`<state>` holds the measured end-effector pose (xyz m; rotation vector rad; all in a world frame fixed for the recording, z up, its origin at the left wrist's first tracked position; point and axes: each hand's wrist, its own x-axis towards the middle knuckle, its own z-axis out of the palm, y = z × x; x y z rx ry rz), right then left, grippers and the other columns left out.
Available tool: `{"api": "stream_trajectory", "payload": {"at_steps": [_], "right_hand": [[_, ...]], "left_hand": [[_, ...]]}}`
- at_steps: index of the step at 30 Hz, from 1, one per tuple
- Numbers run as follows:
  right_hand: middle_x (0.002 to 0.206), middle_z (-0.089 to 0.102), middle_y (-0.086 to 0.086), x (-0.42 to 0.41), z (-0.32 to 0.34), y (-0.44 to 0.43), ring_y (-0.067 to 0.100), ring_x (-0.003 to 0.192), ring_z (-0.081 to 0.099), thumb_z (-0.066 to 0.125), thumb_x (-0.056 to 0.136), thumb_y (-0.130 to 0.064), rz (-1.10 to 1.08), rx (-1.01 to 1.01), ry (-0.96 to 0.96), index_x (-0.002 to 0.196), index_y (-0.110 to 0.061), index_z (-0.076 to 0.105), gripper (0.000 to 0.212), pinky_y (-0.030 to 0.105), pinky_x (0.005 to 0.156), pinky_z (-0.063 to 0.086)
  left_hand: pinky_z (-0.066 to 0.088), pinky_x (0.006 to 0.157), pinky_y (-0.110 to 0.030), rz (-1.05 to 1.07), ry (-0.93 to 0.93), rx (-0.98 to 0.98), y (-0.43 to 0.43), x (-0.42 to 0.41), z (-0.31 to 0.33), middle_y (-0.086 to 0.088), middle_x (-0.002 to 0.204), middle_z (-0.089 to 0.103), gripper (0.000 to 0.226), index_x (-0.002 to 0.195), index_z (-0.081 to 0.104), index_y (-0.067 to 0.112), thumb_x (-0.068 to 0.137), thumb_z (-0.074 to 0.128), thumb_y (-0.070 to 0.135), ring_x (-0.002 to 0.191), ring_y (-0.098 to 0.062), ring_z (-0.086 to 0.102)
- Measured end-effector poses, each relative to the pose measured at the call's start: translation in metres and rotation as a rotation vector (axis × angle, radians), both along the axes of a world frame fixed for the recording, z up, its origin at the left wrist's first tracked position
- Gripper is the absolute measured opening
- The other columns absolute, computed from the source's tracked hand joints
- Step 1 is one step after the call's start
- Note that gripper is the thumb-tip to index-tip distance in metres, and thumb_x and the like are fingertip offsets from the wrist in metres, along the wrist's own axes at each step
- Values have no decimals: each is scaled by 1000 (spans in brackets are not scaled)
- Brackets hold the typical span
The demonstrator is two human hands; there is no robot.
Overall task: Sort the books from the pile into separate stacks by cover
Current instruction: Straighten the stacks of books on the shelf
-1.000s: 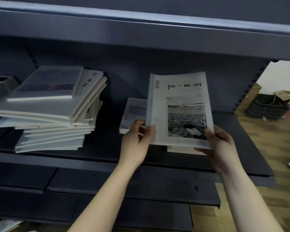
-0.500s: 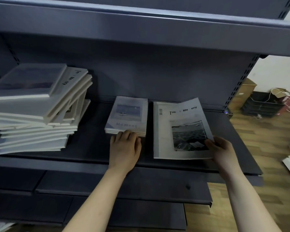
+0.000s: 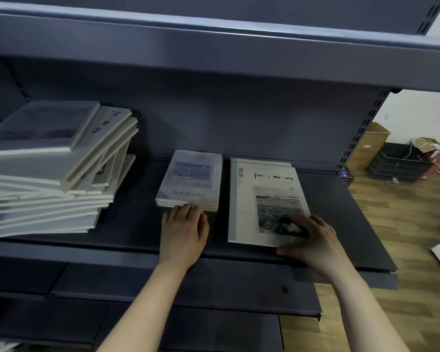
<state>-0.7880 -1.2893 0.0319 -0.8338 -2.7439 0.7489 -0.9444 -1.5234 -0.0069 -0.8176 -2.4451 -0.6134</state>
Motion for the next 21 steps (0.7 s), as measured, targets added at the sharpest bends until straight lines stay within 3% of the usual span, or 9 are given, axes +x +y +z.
{"api": "stream_trajectory", "payload": {"at_steps": [5, 11, 21], "right_hand": [[121, 50, 0, -2, -7, 4, 30, 118, 39, 83, 57, -47, -12, 64, 119, 124, -35, 56, 73, 33, 88, 34], [117, 53, -4, -11, -17, 11, 29, 114, 42, 77, 55, -59, -26, 111, 152, 122, -37, 59, 72, 29, 85, 31], [121, 54, -3, -18, -12, 18, 29, 116, 40, 82, 56, -50, -22, 99, 122, 122, -38, 59, 71, 27, 82, 30]], "left_hand": [[36, 72, -32, 0, -3, -4, 1, 0, 0, 1, 85, 60, 21, 81, 58, 17, 87, 42, 29, 80, -20, 53], [38, 73, -34, 26, -30, -23, 1, 0, 1, -1, 84, 60, 5, 81, 58, 16, 83, 60, 20, 80, -21, 55], [35, 71, -32, 8, -34, -12, 0, 2, 3, 1, 80, 58, 6, 78, 56, 16, 81, 62, 16, 76, -21, 53]]}}
